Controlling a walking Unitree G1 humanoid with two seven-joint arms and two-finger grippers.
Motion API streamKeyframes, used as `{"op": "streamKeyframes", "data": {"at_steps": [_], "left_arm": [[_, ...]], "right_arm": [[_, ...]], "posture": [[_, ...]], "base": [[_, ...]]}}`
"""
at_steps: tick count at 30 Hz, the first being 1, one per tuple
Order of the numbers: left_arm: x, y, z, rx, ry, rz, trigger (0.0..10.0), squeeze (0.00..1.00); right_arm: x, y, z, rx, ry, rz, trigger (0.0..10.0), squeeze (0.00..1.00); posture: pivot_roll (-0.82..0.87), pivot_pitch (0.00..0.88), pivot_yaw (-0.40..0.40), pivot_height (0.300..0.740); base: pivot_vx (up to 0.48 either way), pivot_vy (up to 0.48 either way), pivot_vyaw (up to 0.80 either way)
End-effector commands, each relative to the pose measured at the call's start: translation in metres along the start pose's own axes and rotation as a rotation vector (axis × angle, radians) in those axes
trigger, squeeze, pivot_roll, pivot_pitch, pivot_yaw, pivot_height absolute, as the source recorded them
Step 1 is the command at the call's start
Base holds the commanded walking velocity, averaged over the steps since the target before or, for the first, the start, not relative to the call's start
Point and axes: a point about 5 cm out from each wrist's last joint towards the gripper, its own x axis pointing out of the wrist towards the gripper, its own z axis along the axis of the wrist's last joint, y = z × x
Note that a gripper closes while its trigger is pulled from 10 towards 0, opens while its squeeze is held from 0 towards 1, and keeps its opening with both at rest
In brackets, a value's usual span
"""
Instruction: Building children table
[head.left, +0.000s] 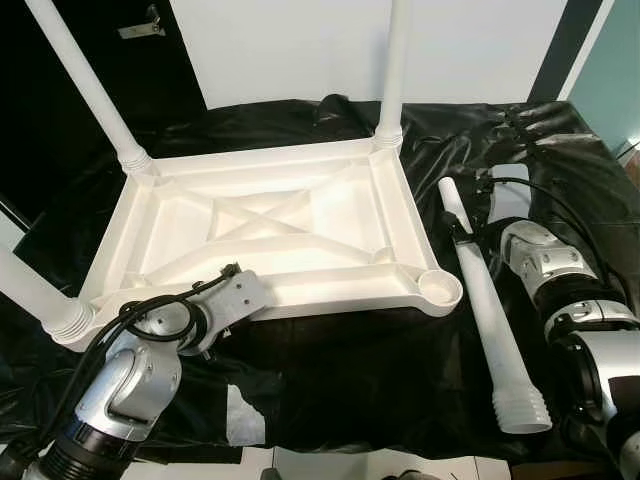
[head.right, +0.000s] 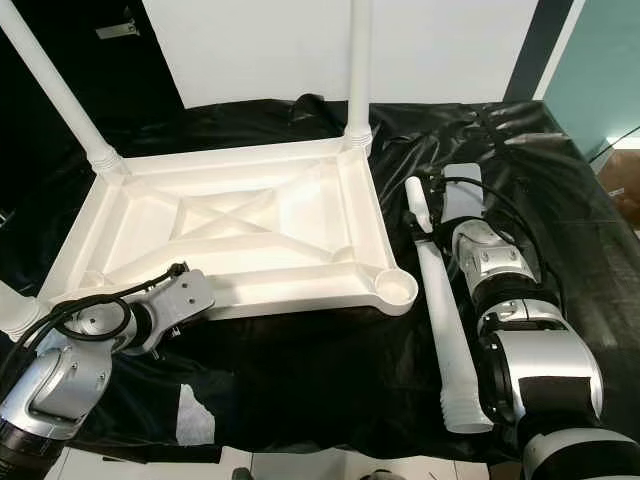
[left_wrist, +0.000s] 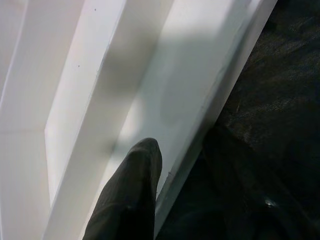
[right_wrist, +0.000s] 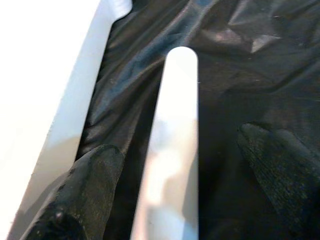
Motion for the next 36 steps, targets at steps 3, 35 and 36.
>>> {"op": "streamKeyframes", "data": {"at_steps": [3,35,36], "left_arm": [[-0.010,-0.032,0.010,-0.033,-0.049,-0.172,10.0,0.00],[-0.049,0.110,0.006,-0.334,-0.159,0.518,10.0,0.00],[-0.049,0.110,0.006,-0.334,-0.159,0.518,10.0,0.00]], "right_arm": [[0.002,0.004,0.002,-0.032,-0.001,0.035,10.0,0.00],[-0.019,0.007,0.029,-0.017,-0.402,0.031,10.0,0.00],[-0.019,0.007,0.029,-0.017,-0.402,0.031,10.0,0.00]], "posture": [[0.06,0.043,0.015,0.740],[0.04,0.031,0.030,0.740],[0.04,0.031,0.030,0.740]], "base": [[0.000,0.000,0.00],[0.000,0.000,0.00],[0.000,0.000,0.00]]}}
